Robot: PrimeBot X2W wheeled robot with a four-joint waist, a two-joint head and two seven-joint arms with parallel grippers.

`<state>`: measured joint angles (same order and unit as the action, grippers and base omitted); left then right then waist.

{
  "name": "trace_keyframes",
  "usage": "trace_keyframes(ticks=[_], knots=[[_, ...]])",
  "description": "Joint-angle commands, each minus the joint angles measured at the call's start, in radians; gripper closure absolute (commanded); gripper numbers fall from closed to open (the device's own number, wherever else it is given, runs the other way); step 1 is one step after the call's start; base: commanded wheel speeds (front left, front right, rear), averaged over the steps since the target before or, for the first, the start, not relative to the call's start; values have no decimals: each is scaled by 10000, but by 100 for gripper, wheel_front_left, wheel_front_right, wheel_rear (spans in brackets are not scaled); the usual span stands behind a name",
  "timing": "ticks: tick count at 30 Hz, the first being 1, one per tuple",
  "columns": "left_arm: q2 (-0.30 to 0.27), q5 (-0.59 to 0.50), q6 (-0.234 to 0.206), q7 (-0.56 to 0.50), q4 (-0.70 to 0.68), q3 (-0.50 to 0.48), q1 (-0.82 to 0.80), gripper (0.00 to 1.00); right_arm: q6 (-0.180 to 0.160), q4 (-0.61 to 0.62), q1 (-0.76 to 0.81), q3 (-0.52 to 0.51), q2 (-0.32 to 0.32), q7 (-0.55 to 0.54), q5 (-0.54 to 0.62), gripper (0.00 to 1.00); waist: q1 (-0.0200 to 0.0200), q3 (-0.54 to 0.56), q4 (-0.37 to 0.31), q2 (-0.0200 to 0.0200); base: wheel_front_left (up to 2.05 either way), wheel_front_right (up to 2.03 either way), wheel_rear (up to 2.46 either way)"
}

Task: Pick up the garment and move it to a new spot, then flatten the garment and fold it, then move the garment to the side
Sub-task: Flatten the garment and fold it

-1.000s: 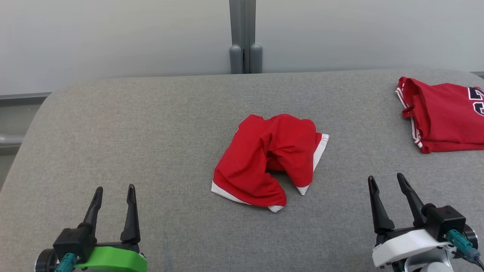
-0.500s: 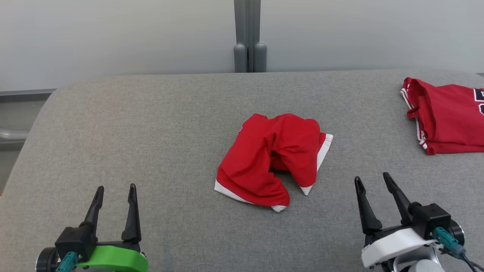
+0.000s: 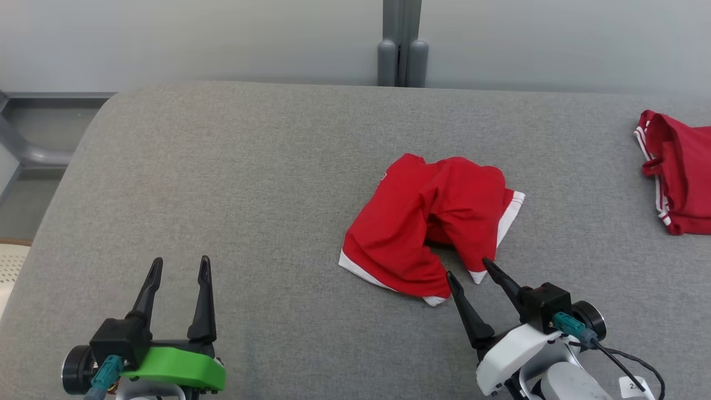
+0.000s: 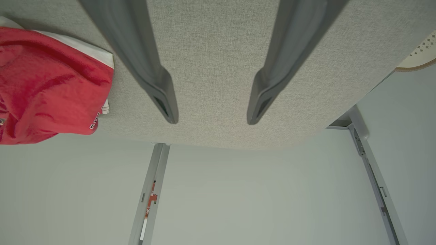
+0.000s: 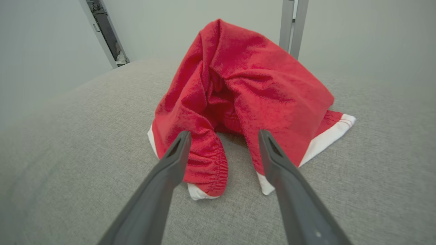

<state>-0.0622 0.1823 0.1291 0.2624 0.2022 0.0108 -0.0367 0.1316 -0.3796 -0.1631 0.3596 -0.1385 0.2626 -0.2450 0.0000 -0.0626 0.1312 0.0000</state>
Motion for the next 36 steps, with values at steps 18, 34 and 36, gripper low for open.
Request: trace_keyframes(ticks=[18,34,36], knots=[[68,-115,18,26,69,11,-517,0,-20,-3150,-1532,448,172,28,-1223,100,0,-831,978,0,0,0,0],[109,-107,-6,27,227,-35,-181,0,-20,234,953,-1920,-1192,28,-662,100,0,-311,-884,0,0,0,0],[110,-94,-9,26,243,15,-224,0,-20,455,1309,-2327,-1341,28,-726,100,0,-322,-1026,0,0,0,0]])
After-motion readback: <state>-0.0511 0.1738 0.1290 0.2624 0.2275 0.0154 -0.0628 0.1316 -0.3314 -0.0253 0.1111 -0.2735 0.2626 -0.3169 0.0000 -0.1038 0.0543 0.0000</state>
